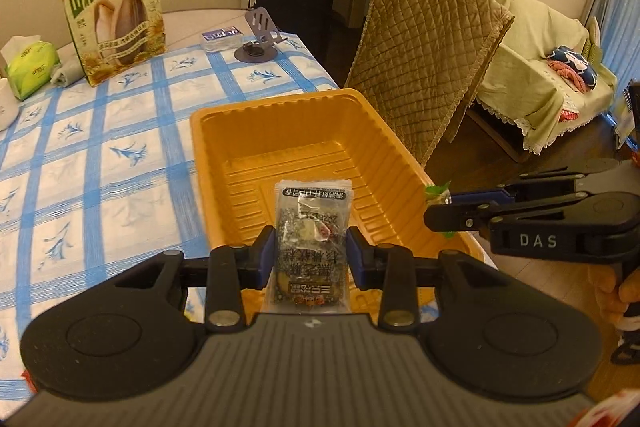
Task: Organize snacks
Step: 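Lower both held snacks into the orange tray and open both tools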
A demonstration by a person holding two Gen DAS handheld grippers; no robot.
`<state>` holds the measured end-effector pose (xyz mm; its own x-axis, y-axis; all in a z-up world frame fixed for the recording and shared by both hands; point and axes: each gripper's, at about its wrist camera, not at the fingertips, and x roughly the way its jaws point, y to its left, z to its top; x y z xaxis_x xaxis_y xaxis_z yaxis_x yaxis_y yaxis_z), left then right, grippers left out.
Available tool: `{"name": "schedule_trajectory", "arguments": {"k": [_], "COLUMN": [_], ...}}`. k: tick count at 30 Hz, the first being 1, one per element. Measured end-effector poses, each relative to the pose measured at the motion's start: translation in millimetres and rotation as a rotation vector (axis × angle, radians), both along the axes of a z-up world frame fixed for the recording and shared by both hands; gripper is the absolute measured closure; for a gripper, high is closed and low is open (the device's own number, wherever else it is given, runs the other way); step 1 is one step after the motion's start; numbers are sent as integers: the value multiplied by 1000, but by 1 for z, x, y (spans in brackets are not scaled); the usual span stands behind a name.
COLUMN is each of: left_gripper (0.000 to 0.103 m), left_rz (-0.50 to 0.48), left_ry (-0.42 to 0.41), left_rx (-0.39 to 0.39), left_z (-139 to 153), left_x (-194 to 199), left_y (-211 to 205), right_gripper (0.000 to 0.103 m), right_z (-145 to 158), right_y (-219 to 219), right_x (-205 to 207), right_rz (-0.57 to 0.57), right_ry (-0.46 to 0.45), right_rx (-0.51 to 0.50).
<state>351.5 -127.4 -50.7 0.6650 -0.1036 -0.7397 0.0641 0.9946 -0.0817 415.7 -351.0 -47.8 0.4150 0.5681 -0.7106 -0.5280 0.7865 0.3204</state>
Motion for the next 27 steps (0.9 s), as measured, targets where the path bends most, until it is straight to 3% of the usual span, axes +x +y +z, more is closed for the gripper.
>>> {"name": "schedule_trajectory", "arguments": {"k": [15, 27], "left_gripper": [69, 62], "left_rz": [38, 67], "left_ry": [92, 123], "left_rx": [14, -21], "left_z": [-33, -43], "left_x": [48, 53], "left_y": [-7, 7], "right_gripper": [82, 82], "right_z": [-22, -27], "right_y": [0, 2], "right_x": [29, 39], "right_rz": [-5, 0], "right_ry": [54, 68], "right_rx": [-5, 1]}}
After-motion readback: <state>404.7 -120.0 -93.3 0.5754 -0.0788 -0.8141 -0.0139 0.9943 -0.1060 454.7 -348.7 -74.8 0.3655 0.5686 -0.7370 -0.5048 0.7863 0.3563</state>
